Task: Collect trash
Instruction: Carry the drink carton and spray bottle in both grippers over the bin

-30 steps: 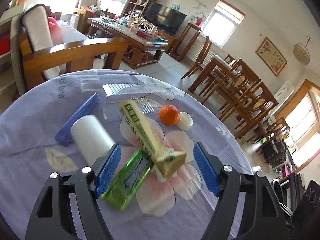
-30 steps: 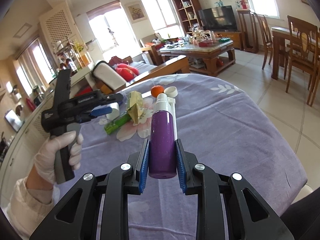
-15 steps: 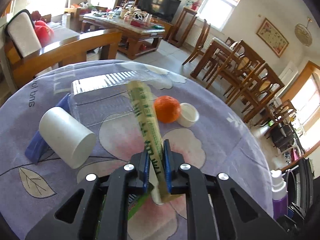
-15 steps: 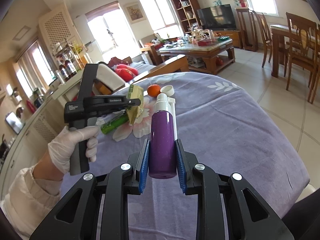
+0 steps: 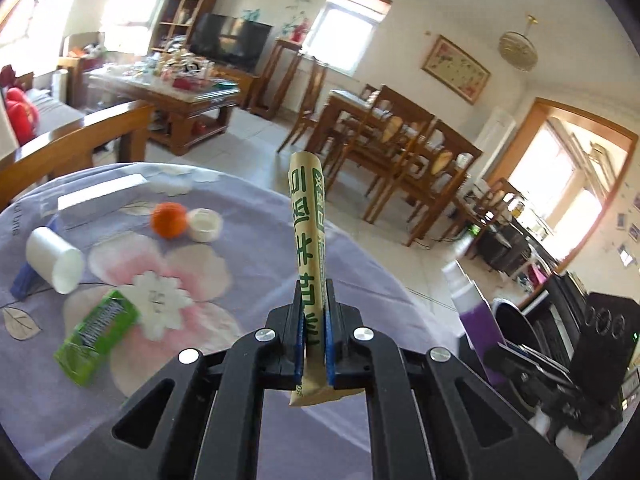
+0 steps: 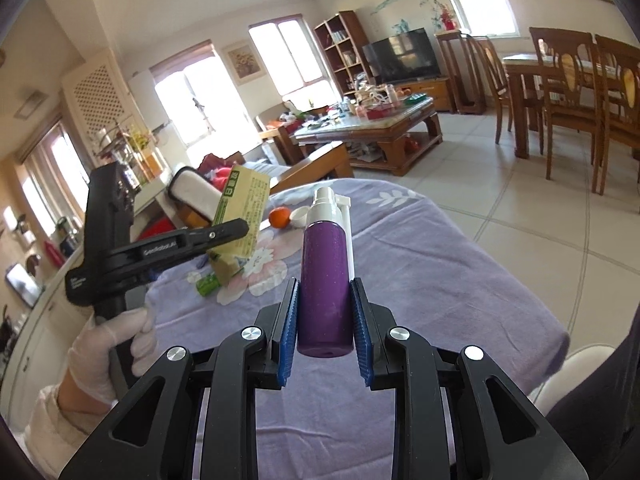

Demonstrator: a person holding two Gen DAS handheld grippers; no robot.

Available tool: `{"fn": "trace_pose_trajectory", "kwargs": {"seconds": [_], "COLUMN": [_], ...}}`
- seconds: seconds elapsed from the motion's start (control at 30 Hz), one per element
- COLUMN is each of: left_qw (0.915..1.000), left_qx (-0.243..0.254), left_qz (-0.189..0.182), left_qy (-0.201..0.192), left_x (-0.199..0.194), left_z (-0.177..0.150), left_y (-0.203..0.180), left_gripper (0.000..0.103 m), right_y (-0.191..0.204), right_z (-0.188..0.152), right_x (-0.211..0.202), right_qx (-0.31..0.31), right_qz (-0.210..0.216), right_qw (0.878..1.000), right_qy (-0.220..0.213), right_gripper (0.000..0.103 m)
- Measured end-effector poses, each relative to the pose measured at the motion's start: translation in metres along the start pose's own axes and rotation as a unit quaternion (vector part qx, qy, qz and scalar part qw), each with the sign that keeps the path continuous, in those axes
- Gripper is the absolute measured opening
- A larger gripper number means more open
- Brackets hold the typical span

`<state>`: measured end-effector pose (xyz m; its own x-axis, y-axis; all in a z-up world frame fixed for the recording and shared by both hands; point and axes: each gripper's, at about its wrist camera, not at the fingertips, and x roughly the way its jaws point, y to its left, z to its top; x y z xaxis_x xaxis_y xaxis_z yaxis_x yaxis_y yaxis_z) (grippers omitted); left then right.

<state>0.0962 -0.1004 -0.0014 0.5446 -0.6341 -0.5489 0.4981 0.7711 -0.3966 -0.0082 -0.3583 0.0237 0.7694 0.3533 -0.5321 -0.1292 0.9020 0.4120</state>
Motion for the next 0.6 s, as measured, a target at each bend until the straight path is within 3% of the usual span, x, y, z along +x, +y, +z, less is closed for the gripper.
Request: {"fn": "trace_pose_trajectory", "kwargs": {"seconds": [0.33,0.6], "left_qw": [0.9926,0.9733], "left_qx": [0.071,0.125], "left_qz": [-0.094,-0.174], "left_qy": [0.029,0.082], "left_x": [0.033,0.082], "left_z": [-0.026,-0.065], "left_y": [-0.11,-0.205], "left_gripper": [0.009,0.009], "right_y": [-0.087,-0.172], "right_z": [-0.012,-0.04], "right_x": [-0.101,-0.172], "right_qx": [0.09,0.181], "right_qz": [-0.09,-0.195], "right_qw": [0.988,0.956], "right_qy": [-0.084,-0.12], "right_gripper": [0.025,0.025]}}
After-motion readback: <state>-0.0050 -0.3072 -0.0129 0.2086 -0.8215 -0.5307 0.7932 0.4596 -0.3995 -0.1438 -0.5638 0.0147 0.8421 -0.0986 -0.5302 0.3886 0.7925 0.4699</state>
